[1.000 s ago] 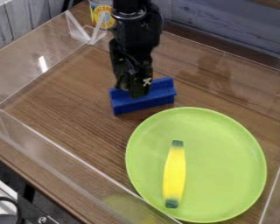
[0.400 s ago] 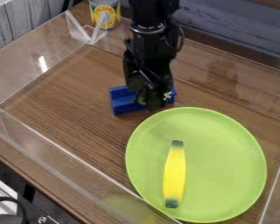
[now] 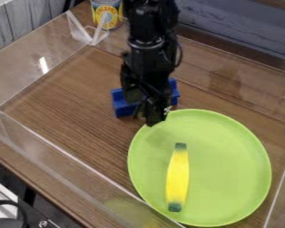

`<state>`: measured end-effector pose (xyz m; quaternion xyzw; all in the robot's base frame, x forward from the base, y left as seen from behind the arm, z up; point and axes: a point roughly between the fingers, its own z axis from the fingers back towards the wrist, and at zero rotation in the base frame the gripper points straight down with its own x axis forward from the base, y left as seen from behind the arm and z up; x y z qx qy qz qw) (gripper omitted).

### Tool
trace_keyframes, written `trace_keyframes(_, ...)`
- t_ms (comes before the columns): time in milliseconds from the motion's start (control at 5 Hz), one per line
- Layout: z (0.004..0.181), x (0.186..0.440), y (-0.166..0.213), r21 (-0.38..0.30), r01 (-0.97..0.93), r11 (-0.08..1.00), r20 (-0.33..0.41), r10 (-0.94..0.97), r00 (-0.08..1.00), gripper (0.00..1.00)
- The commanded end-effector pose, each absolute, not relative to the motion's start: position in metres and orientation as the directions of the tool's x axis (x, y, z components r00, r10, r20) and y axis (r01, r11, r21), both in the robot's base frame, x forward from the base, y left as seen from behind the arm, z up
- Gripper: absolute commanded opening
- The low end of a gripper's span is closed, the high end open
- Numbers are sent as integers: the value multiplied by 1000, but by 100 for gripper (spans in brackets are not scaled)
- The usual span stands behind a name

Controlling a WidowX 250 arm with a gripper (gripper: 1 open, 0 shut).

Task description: Remove the blue object from inside the green plate and put it on the table

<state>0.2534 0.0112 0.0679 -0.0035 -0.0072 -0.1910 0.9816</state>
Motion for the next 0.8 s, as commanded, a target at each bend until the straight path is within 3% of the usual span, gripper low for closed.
trace_keyframes(0, 70, 253, 27, 20, 288, 957, 71, -289, 955, 0)
trace_keyframes(400, 63, 263, 47, 15, 338, 941, 68, -338, 939, 0)
trace_keyframes(600, 62, 261, 39, 15, 323, 946, 64, -323, 944, 0)
